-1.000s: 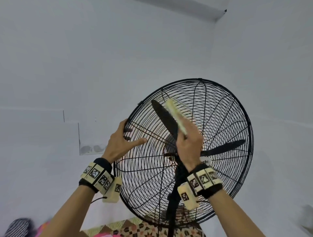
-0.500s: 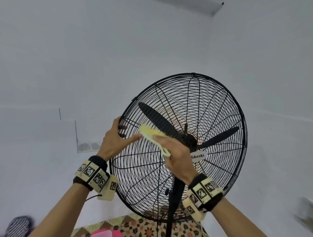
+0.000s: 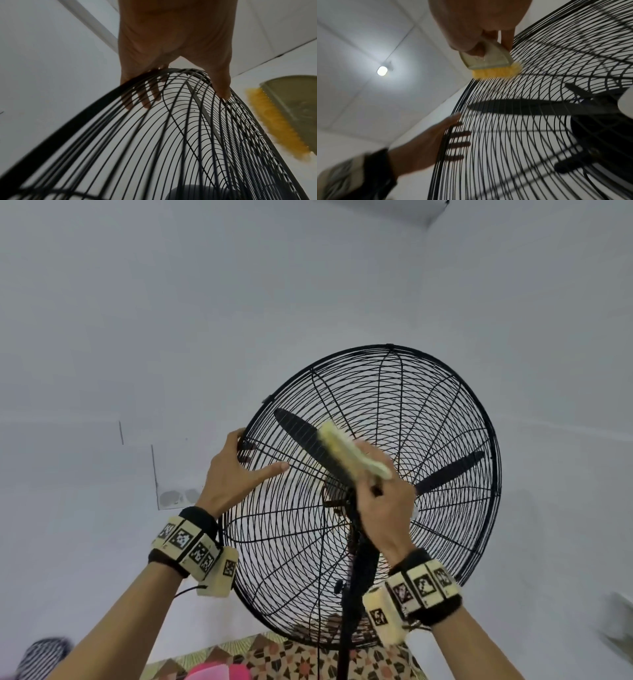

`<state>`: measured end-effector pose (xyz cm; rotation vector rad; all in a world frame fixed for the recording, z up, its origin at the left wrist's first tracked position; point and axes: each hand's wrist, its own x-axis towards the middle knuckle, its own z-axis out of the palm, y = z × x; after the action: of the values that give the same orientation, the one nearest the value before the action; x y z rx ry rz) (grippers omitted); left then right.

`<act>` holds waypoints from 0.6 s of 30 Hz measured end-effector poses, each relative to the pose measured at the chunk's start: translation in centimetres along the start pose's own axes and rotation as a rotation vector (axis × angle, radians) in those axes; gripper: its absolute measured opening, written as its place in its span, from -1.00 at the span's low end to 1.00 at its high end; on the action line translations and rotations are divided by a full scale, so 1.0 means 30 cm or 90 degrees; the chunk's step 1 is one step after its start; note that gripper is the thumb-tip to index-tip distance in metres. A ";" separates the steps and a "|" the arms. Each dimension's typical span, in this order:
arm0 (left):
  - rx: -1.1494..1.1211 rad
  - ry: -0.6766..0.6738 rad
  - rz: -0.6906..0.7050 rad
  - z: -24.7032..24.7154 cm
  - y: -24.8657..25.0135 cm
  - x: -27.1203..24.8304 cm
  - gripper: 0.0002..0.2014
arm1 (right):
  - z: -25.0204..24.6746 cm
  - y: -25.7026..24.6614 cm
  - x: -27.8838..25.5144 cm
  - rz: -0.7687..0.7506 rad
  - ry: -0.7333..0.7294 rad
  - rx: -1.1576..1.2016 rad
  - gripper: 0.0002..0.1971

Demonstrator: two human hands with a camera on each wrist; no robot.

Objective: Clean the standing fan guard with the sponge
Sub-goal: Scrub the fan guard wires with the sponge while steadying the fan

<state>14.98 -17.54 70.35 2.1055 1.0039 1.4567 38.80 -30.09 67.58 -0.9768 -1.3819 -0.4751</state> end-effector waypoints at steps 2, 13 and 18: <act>-0.005 0.030 0.036 0.021 0.036 0.014 0.22 | -0.035 0.017 0.034 0.077 0.084 -0.015 -0.55; 0.041 0.057 0.033 0.028 0.059 0.018 0.05 | -0.058 0.057 -0.045 0.036 -0.004 0.075 -0.60; 0.040 0.065 0.025 0.028 0.052 0.023 0.07 | -0.016 0.073 -0.106 -0.079 -0.127 -0.004 -0.40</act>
<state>16.43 -18.00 71.52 2.1244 1.0640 1.5848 40.22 -30.10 63.95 -0.9681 -1.6277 -0.4846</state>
